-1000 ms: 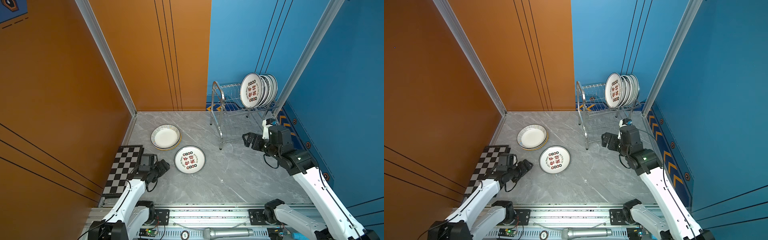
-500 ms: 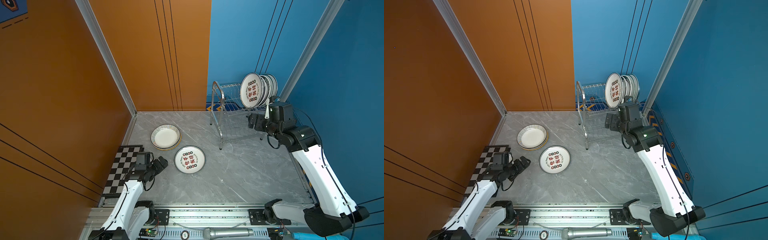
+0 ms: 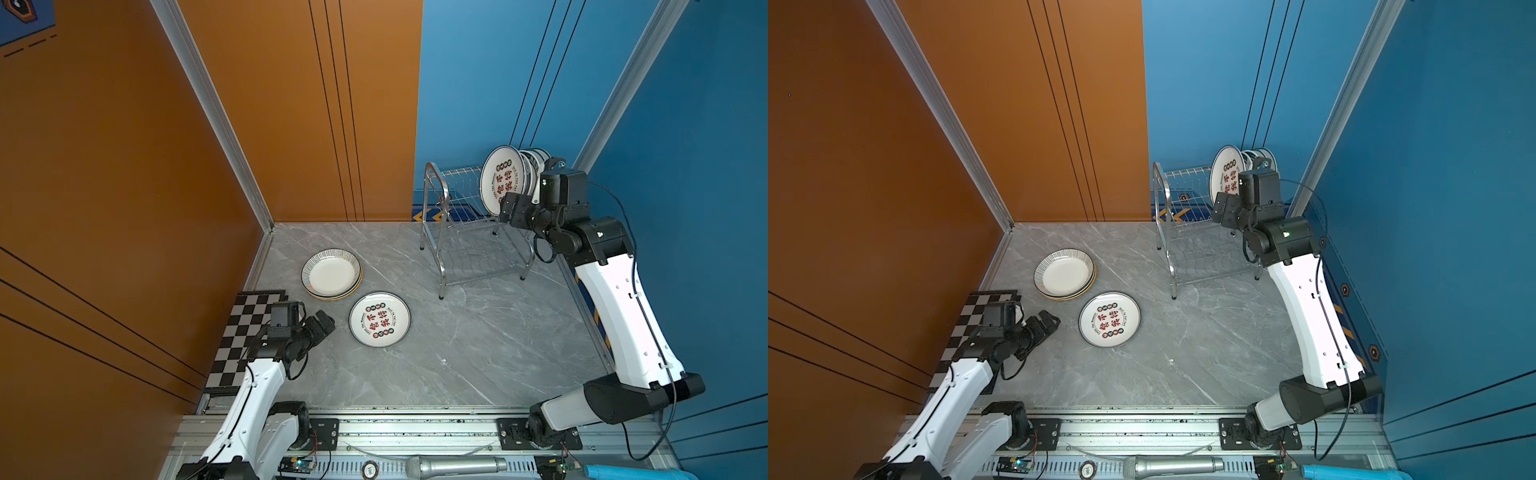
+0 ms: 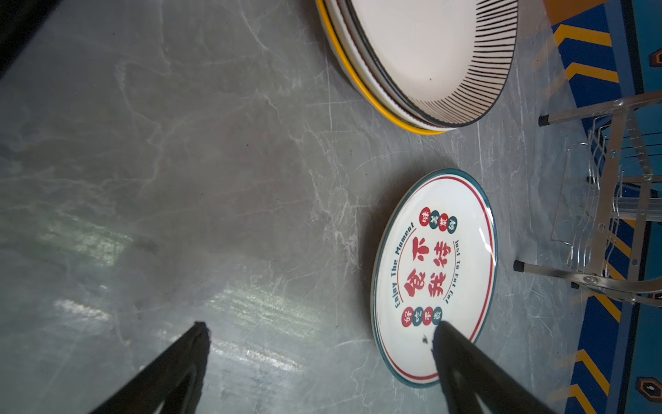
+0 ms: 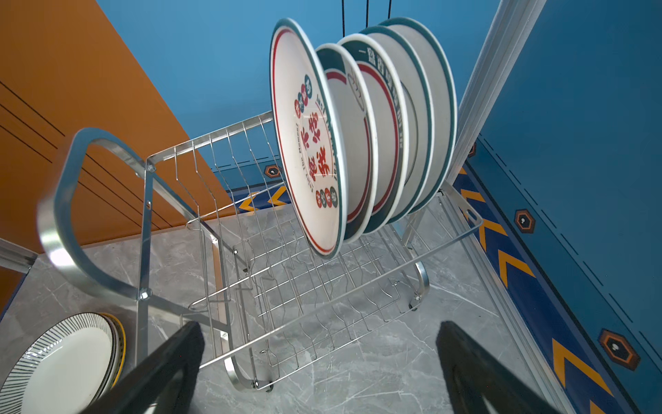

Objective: Unload the plates from the dish rack
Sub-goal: Pick up the plate from the dish rack.

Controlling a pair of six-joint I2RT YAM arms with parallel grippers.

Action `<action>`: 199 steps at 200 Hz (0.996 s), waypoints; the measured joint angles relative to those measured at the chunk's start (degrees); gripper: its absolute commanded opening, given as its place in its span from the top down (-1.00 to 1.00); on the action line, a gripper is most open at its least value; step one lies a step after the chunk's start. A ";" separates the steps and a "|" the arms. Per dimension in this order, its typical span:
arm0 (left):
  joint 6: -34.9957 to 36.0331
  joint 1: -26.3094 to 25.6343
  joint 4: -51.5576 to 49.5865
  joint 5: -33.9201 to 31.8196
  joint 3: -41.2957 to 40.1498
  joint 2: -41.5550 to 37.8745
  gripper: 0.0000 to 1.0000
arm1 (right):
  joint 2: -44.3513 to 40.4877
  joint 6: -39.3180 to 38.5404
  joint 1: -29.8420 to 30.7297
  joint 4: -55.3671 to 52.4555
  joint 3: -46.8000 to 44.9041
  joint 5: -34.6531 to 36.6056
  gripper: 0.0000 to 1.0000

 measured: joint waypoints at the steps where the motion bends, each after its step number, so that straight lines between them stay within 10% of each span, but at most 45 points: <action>1: 0.00 0.00 0.00 0.00 0.00 0.00 -0.96 | 0.11 -0.02 -0.02 0.00 0.11 -0.07 -1.00; 199: -0.02 2.34 0.76 1.27 -0.04 0.04 -0.96 | 10.16 1.95 -3.52 3.43 5.33 -8.11 -0.76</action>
